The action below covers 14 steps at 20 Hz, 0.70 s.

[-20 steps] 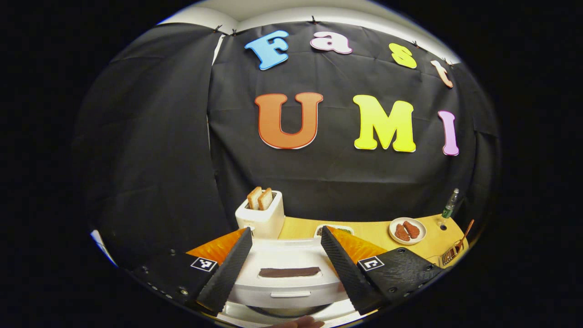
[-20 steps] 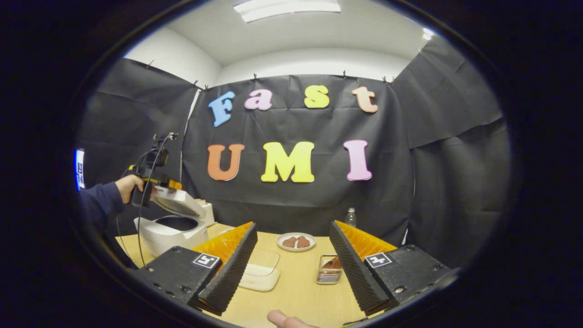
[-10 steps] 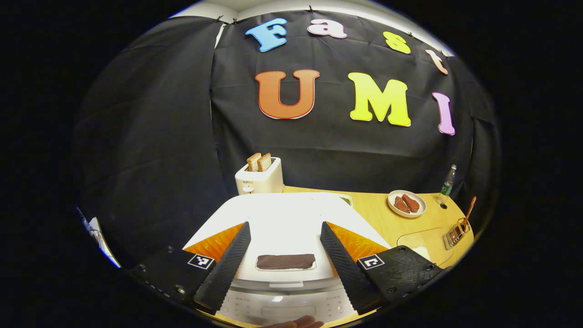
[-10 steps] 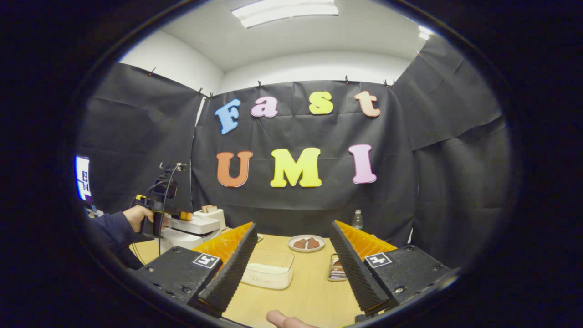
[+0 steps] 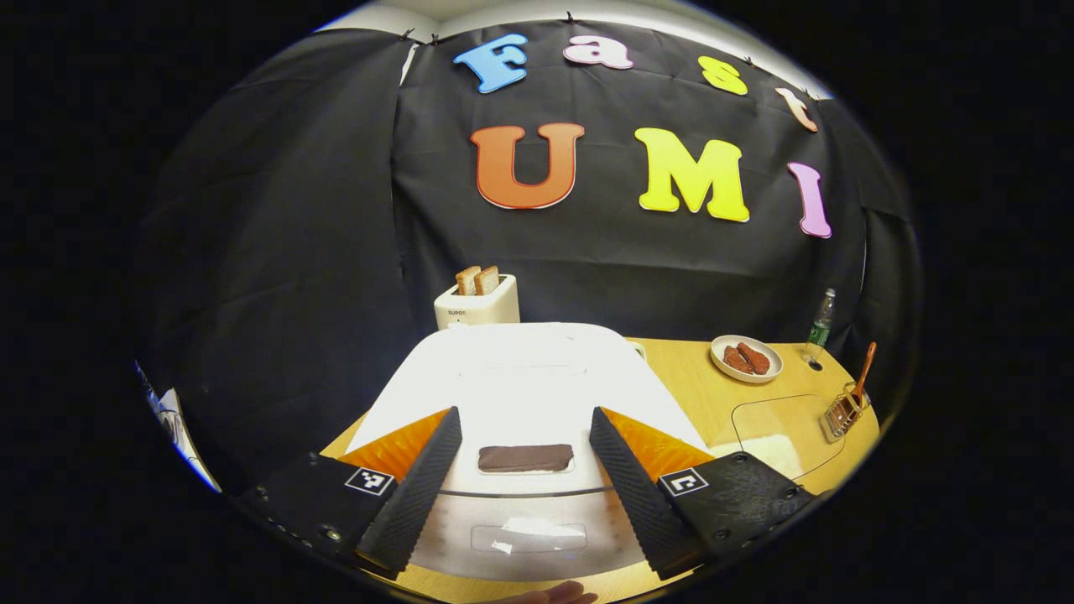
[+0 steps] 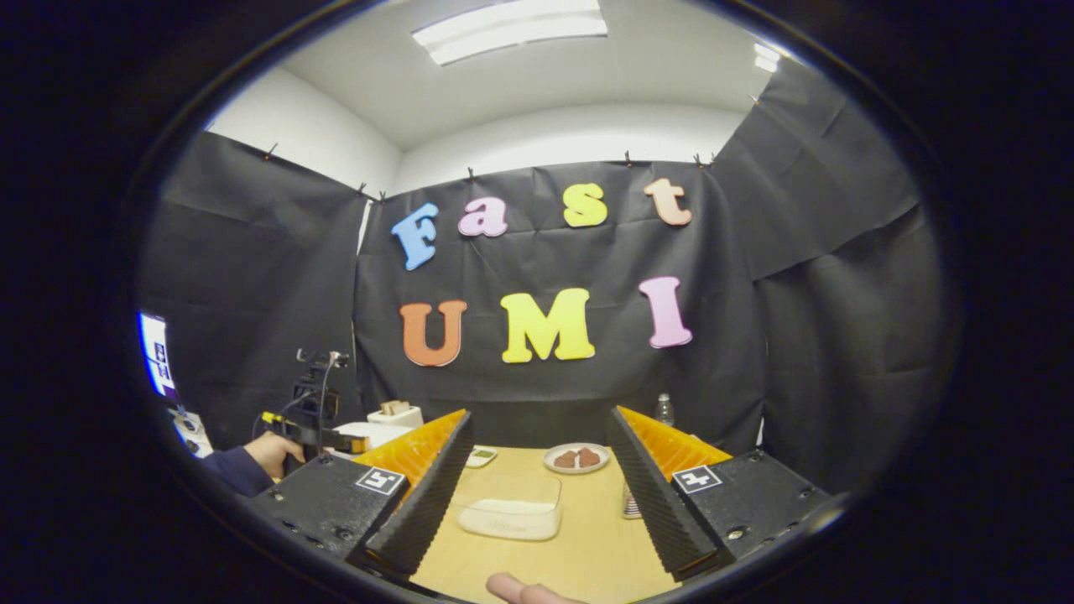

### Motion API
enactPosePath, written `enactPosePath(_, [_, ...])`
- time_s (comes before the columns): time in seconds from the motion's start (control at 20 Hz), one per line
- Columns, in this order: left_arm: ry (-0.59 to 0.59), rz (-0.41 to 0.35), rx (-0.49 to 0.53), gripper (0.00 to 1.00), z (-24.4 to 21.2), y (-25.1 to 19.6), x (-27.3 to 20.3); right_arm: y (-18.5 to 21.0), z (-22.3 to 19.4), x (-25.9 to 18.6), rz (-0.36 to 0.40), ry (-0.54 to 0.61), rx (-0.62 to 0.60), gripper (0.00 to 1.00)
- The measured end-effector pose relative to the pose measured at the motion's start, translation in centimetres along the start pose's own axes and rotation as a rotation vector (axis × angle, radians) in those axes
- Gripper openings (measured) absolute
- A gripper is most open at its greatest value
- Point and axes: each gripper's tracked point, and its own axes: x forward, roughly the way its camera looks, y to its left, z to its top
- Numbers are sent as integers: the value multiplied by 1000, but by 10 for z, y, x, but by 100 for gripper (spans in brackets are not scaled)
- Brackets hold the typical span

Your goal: Close the left gripper, press the button to open the rice cooker; take a wooden spoon from the chopstick holder with the right hand, scoop a spoonful of rice and pour it into the rice cooker, then put the wooden spoon back into the chopstick holder.

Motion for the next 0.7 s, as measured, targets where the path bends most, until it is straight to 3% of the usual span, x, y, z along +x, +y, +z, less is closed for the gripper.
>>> enactPosePath(0.3, [-3,-25,-11,100,-3,0,-1,38,18,-3,19,-34,-87,100])
enactPosePath(0.7, [-10,-27,-31,100,-6,-2,-2,83,30,-3,59,-61,-105,100])
